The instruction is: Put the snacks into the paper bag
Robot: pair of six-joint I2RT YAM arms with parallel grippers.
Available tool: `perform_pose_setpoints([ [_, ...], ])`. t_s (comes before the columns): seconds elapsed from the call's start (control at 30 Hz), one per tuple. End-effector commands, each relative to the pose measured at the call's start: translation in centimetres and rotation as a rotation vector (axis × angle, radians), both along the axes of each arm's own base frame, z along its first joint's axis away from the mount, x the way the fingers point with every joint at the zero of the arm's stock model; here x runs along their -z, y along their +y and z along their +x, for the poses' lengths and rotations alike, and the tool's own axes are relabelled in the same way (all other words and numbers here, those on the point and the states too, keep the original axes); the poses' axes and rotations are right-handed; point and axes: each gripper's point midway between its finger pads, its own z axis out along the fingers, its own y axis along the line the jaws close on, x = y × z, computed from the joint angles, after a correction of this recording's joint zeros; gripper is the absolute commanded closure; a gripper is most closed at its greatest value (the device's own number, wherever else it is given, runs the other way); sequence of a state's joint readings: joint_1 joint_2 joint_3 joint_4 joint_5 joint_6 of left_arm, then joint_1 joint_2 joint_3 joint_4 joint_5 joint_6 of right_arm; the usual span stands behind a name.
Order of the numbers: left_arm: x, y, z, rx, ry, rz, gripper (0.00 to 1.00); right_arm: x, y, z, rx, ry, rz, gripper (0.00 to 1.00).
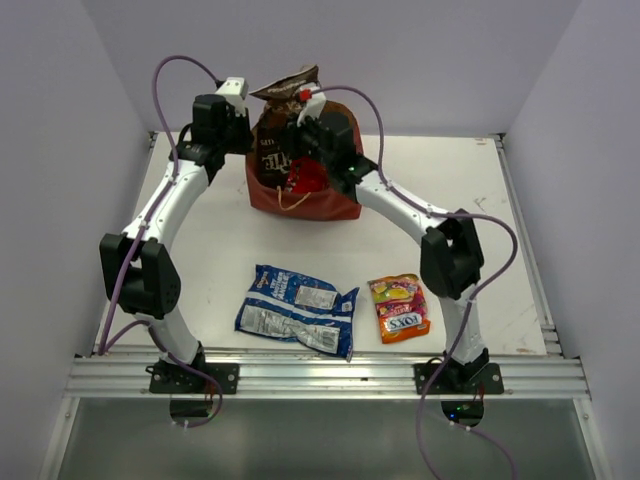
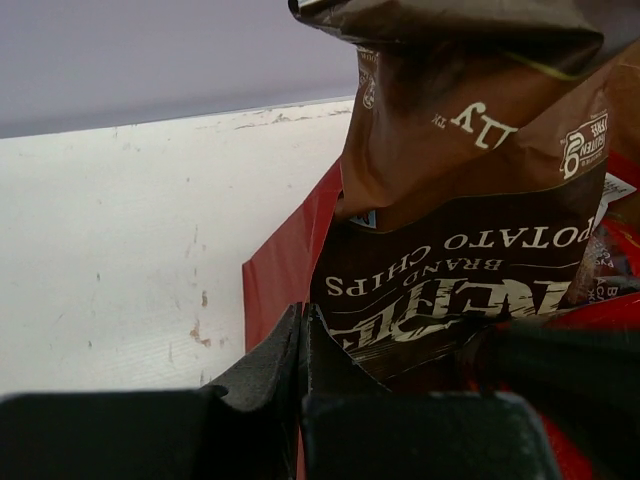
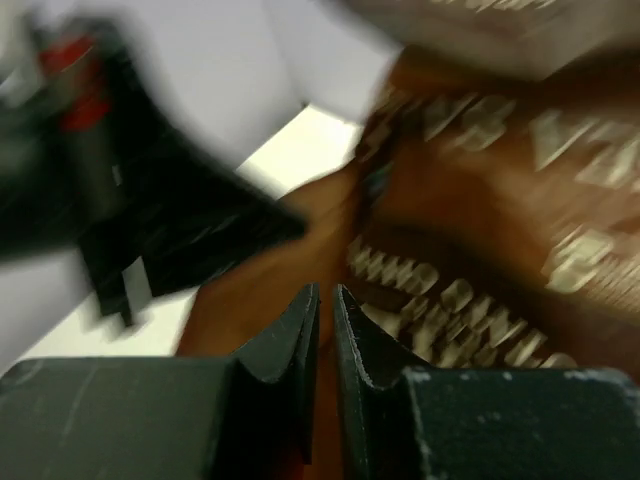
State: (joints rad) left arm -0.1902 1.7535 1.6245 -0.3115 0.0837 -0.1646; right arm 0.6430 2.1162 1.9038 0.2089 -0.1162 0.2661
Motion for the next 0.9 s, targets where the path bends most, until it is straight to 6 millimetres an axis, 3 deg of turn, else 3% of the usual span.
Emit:
perform_pose_setpoints([
  [0.0, -1.4, 0.4, -0.7, 0.005, -0.022, -0.015, 1.00, -4.8, 0.0, -6.7, -0.026, -0.108, -0.034, 0.86],
  [0.1, -1.8, 0.1, -0.7, 0.016, -0.029, -0.026, 1.00, -2.8, -0.6, -9.4, -0.022, -0.044, -0.064, 0.84],
  [0.37, -2.3, 0.3, -0.9, 0.011, -0.039, -0.022, 1.00, 0.1, -0.2, -11.0, -0.066, 0.082, -0.115, 0.86],
  [0.4, -2.2, 0.4, -0.9, 0.009, -0.038, -0.021, 1.00, -1.6, -0.8, -11.2, -0.042, 0.048, -0.099, 0.84],
  [0.43, -2.1, 0.3, -0.9, 0.012, -0.038, -0.023, 1.00, -2.2, -1.1, -11.4, -0.034, 0.037, -0.102, 0.72],
  [0.57, -2.0, 0.3, -0.8, 0.009, -0.034, -0.025, 1.00, -5.0, -3.7, -10.5, 0.081, 0.013, -0.186, 0.47],
  [0.67, -2.0, 0.5, -0.7, -0.006, -0.034, -0.021, 1.00, -6.2, -4.8, -11.2, 0.107, 0.042, -0.238, 0.40],
  [0.7, -1.9, 0.6, -0.6, -0.009, -0.034, -0.016, 1.00, -5.1, -5.0, -11.9, 0.095, 0.081, -0.266, 0.39],
  [0.73, -1.6, 0.7, -0.5, -0.016, -0.027, -0.011, 1.00, -5.6, -5.5, -12.9, 0.092, 0.080, -0.265, 0.38],
  [0.77, -1.6, 0.9, -0.5, -0.019, -0.028, -0.007, 1.00, -3.2, -5.8, -13.7, 0.089, 0.113, -0.309, 0.37],
  [0.8, -1.6, 0.9, -0.5, -0.020, -0.028, -0.009, 1.00, -2.8, -5.3, -15.3, 0.070, 0.101, -0.324, 0.36],
  [0.83, -1.5, 0.9, -0.4, -0.019, -0.025, -0.007, 1.00, -3.2, -6.1, -16.5, 0.087, 0.085, -0.321, 0.36],
  [0.87, -1.4, 0.9, -0.4, -0.021, -0.022, -0.006, 1.00, 0.0, -6.7, -17.8, 0.083, 0.118, -0.375, 0.35],
])
